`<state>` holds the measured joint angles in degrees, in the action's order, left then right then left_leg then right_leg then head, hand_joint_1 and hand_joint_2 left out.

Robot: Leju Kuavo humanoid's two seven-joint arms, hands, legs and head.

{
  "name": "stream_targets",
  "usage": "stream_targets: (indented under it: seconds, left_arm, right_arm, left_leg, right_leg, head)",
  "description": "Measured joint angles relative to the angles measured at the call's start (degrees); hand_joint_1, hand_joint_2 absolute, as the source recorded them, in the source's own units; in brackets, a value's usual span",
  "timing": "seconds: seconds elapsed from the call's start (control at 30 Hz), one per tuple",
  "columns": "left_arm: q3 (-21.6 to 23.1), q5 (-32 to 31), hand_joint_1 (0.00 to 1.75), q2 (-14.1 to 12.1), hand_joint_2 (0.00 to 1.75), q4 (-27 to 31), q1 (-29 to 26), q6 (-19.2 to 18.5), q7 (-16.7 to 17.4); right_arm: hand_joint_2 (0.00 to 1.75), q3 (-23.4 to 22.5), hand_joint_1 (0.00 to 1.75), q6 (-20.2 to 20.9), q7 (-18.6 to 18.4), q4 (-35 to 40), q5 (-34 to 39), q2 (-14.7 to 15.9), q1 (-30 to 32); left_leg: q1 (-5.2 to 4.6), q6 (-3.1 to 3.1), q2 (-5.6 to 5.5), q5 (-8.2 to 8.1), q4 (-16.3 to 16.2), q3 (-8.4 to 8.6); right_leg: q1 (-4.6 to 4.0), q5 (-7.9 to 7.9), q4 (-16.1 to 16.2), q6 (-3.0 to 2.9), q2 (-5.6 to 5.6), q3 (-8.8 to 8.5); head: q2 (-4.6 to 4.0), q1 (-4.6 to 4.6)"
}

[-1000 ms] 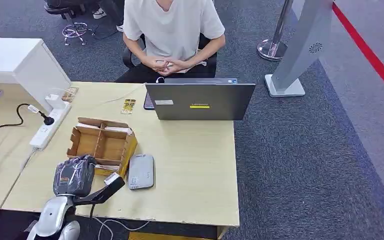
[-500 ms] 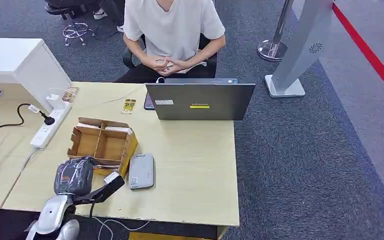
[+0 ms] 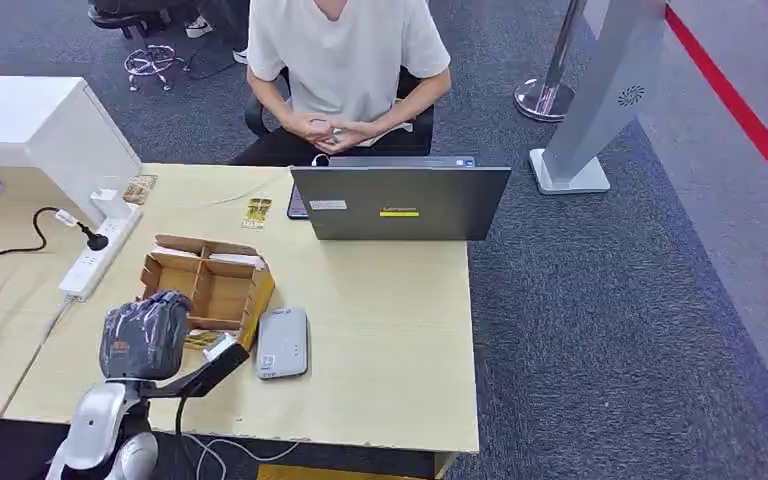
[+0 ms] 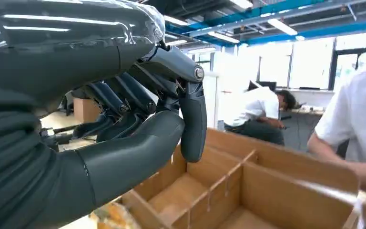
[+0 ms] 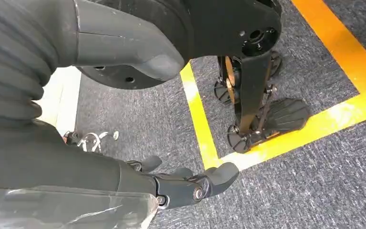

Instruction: Pass the card to the sensor for recognition and then transmit it.

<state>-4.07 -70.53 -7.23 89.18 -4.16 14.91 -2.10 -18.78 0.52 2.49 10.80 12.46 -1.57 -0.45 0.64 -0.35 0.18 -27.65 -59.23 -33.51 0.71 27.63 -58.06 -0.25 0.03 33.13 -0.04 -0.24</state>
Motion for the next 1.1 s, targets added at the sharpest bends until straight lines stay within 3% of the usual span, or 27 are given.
stream_targets:
  seconds: [0.47,0.5,1.1]
  left_arm:
    - [0.0,0.15,1.75,0.0,1.75,3.56,-0.44,0.07,-0.07]
    - [0.0,0.15,0.0,0.0,1.75,3.58,-0.43,0.07,-0.07]
    - [0.66,2.03,0.0,-0.11,1.75,4.59,-2.14,-0.66,-2.32]
  right_arm:
    - [1.75,-0.63,0.0,0.0,-0.11,0.0,-0.46,0.0,0.0]
    - [1.75,-0.68,0.0,0.0,-0.11,0.0,-0.44,0.0,0.0]
    - [1.75,-1.46,0.0,-0.09,-0.2,0.0,-0.9,0.0,-0.02]
  left_leg:
    - [0.0,0.0,0.0,0.0,0.0,0.0]
    - [0.0,0.0,0.0,0.0,0.0,0.0]
    - [0.0,0.0,0.0,0.0,0.0,-0.01]
  right_leg:
    - [0.0,0.0,0.0,0.0,0.0,0.0]
    - [0.0,0.0,0.0,0.0,0.0,0.0]
    - [0.0,0.0,0.0,0.0,0.01,0.01]
  head:
    - [0.0,0.0]
    - [0.0,0.0]
    - [0.0,0.0]
